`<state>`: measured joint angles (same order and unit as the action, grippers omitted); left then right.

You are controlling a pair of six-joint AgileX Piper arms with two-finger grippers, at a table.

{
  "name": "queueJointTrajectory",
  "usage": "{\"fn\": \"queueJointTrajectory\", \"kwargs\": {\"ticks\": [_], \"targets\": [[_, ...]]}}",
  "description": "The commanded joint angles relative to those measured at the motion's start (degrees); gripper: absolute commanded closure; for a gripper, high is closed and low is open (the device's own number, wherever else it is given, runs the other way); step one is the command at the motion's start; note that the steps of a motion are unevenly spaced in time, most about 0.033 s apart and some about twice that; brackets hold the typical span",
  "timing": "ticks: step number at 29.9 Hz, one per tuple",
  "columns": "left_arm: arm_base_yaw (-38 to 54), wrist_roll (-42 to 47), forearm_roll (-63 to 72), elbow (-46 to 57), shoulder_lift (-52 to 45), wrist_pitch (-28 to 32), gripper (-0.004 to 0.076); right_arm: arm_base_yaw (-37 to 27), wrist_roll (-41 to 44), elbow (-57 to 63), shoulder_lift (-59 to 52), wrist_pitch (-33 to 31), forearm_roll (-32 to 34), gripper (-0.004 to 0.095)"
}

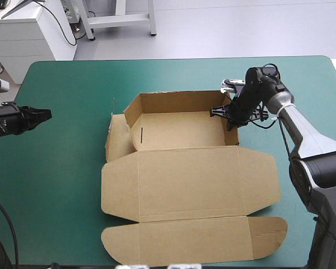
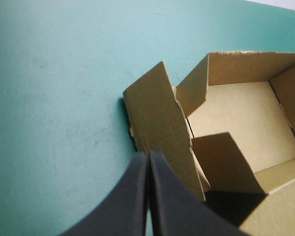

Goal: Fold the box

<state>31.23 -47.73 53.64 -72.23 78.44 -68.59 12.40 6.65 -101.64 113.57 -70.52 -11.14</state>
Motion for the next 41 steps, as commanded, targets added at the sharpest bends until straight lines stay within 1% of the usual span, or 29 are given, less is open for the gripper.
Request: {"fn": "queueJointTrajectory", "kwargs": {"ticks": [1,8,16,20,22,27,30,32,35,39,41], "targets": [[-0.8,-0.3,3.7,-1.4,-1.6,0.4,0.0731,0.0,-2.9,-1.5,-4.9,-0.9,-2.2,0.0919],[-1.0,-0.4,3.7,-1.4,-1.4,0.8,0.0731,-0.6,-12.1,-1.6,-13.1,-0.9,-2.2,0.0928],[-1.0,-0.4,3.7,-1.3,1.2,2.0,0.0731,-0.6,-16.6,-1.6,-22.3,-0.9,-1.9,0.0928],[-1.0,-0.2,3.7,-1.3,3.4,1.8,0.0731,-0.6,-19.7,-1.6,-26.8,-0.9,-2.1,0.0928],[-1.0,-0.2,4.0,-1.3,4.6,0.8,0.0731,-0.7,-20.8,-1.6,-28.5,-0.9,-2.3,0.0928],[-1.0,-0.2,4.1,-1.3,7.6,0.9,0.0732,-2.5,-21.2,-1.6,-31.6,-0.9,-4.7,0.0927],[-1.0,-0.2,6.1,-1.3,9.6,1.6,0.0731,-3.9,-21.2,-1.9,-32.2,-0.6,-8.9,0.0928],[-1.7,-1.2,9.0,-1.3,10.8,1.6,0.0732,-4.7,-21.3,-2.0,-32.2,0.8,-12.4,0.0929],[-5.0,-1.2,11.8,-1.3,11.9,1.4,0.0732,-4.7,-21.9,-2.0,-31.8,5.1,-15.0,0.0929],[-13.3,-0.9,11.8,-1.3,12.1,3.4,0.0732,-4.7,-20.6,-2.0,-30.4,11.2,-15.4,0.0927],[-17.6,0.0,11.8,-1.3,12.1,4.5,0.0732,-4.7,-20.5,-2.0,-29.4,11.8,-15.1,0.0927]]}}
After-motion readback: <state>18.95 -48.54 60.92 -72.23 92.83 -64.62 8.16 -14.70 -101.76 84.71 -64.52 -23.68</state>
